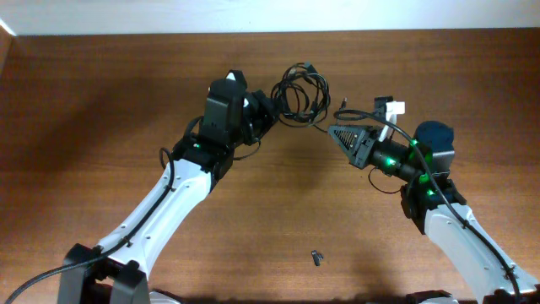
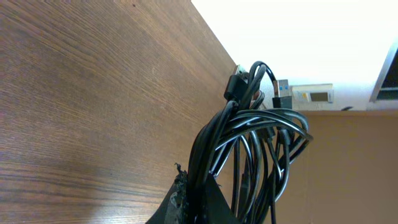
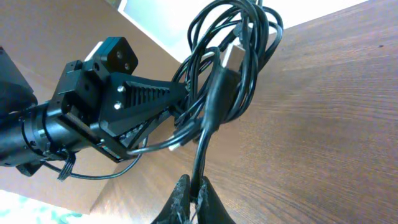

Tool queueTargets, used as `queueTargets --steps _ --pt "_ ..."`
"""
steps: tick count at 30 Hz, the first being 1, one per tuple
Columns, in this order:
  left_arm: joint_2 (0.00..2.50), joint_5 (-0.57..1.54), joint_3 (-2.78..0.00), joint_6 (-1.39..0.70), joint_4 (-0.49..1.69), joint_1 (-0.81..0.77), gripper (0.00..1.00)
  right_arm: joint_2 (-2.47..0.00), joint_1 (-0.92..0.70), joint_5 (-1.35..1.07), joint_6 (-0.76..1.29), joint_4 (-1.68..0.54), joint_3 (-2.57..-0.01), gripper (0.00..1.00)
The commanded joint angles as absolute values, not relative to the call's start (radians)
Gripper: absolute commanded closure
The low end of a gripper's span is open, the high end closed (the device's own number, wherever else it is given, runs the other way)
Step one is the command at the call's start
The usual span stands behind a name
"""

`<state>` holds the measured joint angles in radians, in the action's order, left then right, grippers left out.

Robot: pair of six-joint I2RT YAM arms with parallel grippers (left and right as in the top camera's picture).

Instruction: Untangle cables

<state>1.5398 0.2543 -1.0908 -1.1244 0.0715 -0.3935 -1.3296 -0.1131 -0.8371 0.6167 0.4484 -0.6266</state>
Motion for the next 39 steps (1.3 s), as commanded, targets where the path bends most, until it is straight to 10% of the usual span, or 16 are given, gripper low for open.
queueTargets --steps 1,5,9,20,24,39 --pt "1.520 0.144 -1.098 -1.140 0.110 -0.390 1.00 -1.333 -0.125 -0.855 0.606 0.439 -0.640 0.96" --pt "1.520 0.209 -1.098 -1.034 0.139 -0.390 1.00 -1.333 -0.124 -0.677 0.606 0.300 -0.640 0.57" --pt "1.520 0.255 -1.098 -0.818 0.132 -0.389 1.00 -1.332 -0.124 -0.653 0.606 0.296 -0.640 0.49" --pt "1.520 0.536 -1.098 -0.628 0.038 -0.389 1.00 -1.332 -0.124 -0.661 0.605 0.333 -0.640 0.62" --pt "1.520 0.535 -1.098 -0.628 0.037 -0.390 1.00 -1.332 -0.124 -0.661 0.606 0.333 -0.640 0.96" --pt "1.520 0.154 -1.098 -1.213 0.108 -0.390 1.00 -1.332 -0.125 -0.768 0.605 0.343 -0.640 0.96"
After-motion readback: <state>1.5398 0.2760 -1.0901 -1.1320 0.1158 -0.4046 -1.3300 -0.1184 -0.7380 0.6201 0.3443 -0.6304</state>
